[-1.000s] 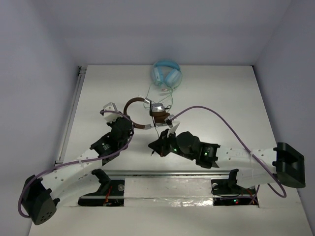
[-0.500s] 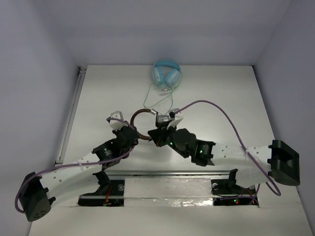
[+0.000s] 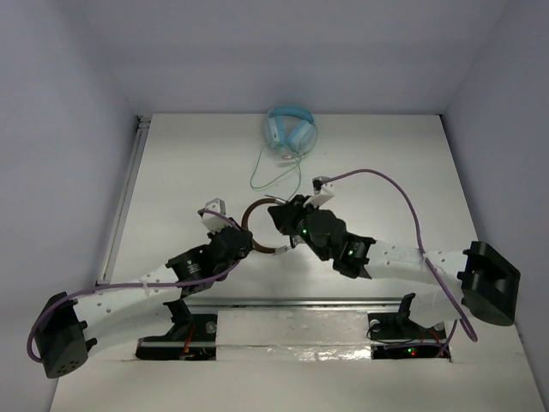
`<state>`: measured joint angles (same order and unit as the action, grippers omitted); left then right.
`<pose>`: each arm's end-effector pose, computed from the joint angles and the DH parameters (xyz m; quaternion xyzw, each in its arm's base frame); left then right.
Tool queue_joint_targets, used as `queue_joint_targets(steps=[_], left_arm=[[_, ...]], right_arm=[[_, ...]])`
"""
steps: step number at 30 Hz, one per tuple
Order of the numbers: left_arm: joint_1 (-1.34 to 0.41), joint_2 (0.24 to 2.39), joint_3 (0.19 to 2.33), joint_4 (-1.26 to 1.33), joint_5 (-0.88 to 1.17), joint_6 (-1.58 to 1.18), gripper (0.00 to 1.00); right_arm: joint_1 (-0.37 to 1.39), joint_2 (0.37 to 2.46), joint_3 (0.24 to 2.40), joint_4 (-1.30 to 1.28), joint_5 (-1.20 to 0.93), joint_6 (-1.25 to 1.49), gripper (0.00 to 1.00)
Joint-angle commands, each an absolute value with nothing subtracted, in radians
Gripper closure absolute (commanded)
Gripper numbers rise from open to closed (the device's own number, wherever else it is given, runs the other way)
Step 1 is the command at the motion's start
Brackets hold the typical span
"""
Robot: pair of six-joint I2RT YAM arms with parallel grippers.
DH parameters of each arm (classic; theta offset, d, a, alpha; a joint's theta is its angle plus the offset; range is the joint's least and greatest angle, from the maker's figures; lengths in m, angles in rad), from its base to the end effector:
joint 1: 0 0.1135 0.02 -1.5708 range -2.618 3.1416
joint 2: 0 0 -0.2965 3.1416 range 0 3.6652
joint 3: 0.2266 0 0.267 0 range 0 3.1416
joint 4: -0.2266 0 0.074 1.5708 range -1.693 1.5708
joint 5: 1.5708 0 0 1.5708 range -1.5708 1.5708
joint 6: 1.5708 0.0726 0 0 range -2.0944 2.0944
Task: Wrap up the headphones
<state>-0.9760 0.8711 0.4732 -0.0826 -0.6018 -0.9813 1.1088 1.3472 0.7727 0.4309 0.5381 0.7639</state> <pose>0.1522 -0.1516 0.2330 -0.1558 0.8162 -0.2695 0.4867 0.1849 0.2879 0.2921 0.0464 0.7479 0.3891 0.5359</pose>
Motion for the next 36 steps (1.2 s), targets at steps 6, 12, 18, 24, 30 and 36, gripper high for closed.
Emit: queue_joint_targets(steps=[6, 12, 18, 24, 30, 36], left_arm=[[-0.986, 0.871, 0.497, -0.084, -0.532, -1.032, 1.0], [-0.986, 0.9, 0.511, -0.112, -0.491, -1.04, 1.0], [-0.986, 0.873, 0.543, -0.187, -0.489, -1.049, 1.0], [-0.996, 0.862, 0.583, -0.244, -0.476, -1.039, 1.0], [-0.996, 0.896, 0.626, -0.268, -0.448, -0.99, 1.0], [-0.996, 0.968, 0.666, -0.25, -0.442, -0.925, 1.0]], right_arm=[[1.002, 1.307, 0.756, 0.577, 0.44, 0.834, 0.74], [0.973, 1.33, 0.756, 0.601, 0.356, 0.856, 0.66], [0.951, 1.342, 0.727, 0.62, 0.371, 0.885, 0.63], [0.942, 1.318, 0.735, 0.583, 0.399, 0.838, 0.63], [0.933, 1.179, 0.802, 0.457, 0.507, 0.643, 0.63], [0.933, 1.03, 0.828, 0.226, 0.685, 0.543, 0.96]])
